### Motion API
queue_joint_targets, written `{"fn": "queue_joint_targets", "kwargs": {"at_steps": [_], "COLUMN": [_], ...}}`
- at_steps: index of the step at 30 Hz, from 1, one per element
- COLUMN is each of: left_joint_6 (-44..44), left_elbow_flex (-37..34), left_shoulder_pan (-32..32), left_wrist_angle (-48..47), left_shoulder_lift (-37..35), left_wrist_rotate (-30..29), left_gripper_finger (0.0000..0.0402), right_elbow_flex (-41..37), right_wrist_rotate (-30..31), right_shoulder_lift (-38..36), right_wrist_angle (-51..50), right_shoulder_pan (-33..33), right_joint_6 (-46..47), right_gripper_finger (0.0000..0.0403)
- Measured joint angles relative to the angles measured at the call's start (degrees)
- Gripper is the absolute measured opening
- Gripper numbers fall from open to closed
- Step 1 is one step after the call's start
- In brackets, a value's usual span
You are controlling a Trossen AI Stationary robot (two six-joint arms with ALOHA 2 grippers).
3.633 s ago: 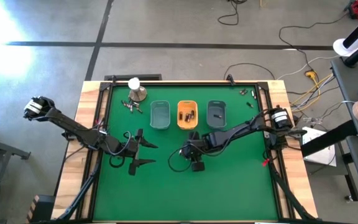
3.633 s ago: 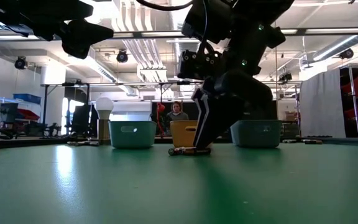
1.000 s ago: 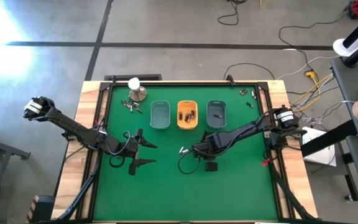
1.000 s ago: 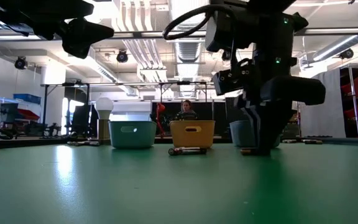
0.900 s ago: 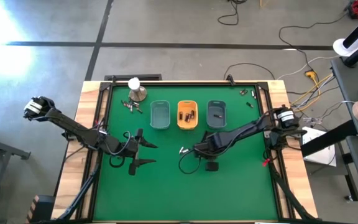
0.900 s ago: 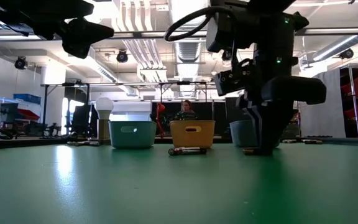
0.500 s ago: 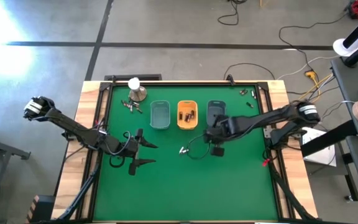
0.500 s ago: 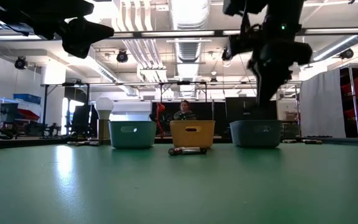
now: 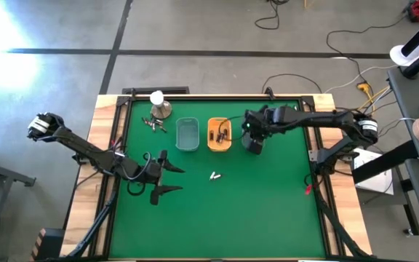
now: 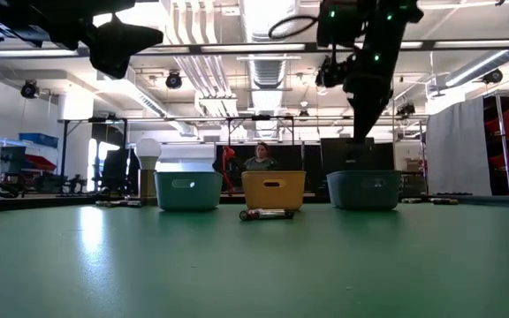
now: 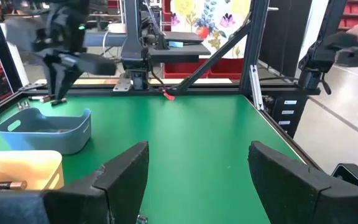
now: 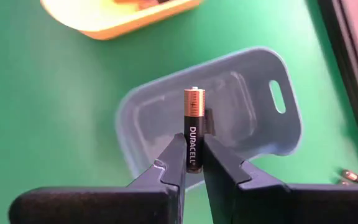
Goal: Sort batteries
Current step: Put the small black battery into the blue bin
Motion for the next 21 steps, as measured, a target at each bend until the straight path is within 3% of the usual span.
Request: {"fn": "queue_joint_targets", "kwargs": {"at_steps": [8,14,21], "left_joint_6": [-0.07,-0.09,-0.33], "left_elbow_flex": [0.0,0.0,0.0], "left_shoulder_pan": [0.0,-0.05,-0.13], "left_wrist_angle": [0.36,0.58,1.32], "left_shoulder_lift": [-0.02,-0.02,-0.15], "left_wrist_rotate": [0.04,1.58,3.58], "left_gripper_finger": [0.0252,0.0252,0.0252], "right_elbow_flex": [0.02,-0.1,-0.2], "right_wrist_rotate": [-1.78,-6.74,-7.33], "right_shoulder_lift": [2.67,6.34,13.58], "right_wrist_angle": [0.28,0.47,0.49], "right_shoulder_pan": [-4.94,-8.62,-11.28], "right_joint_6": [-5.6,-4.73,-4.57], "right_gripper_finger": [0.0034,0.0034,0.0034]}}
